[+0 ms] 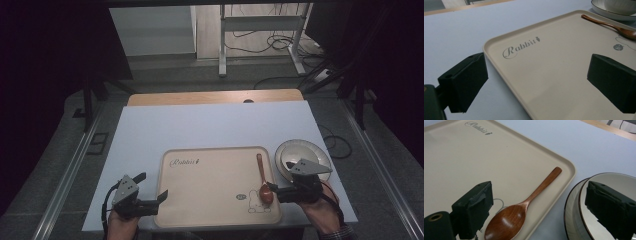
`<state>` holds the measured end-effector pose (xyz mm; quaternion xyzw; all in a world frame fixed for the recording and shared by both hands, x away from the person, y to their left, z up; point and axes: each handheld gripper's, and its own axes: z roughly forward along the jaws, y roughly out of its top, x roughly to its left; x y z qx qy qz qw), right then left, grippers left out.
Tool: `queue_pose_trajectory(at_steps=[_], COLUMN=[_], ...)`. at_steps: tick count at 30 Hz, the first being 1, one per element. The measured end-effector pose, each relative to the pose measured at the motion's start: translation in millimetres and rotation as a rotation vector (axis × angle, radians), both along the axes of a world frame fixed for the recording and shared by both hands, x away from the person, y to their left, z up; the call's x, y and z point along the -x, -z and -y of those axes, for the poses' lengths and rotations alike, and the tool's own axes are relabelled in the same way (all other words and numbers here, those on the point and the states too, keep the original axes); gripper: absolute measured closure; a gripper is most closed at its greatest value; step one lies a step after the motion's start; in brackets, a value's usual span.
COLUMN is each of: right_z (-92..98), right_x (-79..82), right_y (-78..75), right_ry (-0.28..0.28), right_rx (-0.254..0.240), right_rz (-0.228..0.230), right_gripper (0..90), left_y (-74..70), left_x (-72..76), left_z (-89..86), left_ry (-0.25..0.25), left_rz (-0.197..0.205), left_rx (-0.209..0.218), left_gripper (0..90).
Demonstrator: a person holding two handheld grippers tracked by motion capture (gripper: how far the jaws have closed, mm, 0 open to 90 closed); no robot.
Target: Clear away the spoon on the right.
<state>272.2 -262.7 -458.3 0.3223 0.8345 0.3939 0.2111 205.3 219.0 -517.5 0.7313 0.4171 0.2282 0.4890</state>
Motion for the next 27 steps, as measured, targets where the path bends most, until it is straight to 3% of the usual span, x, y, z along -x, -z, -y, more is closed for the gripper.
queue_pose_trajectory(at_steps=[27], right_z=[32.5], right_x=[24.8], right_y=[6.8], right_ry=[0.062], right_rx=[-0.033], right_rz=[0.031], right_gripper=[4.5], left_y=[0.6], left_x=[-0.4], left_z=[-0.5], left_ry=[0.001], left_rz=[-0.003], left_rx=[0.003], left_gripper=[2.4])
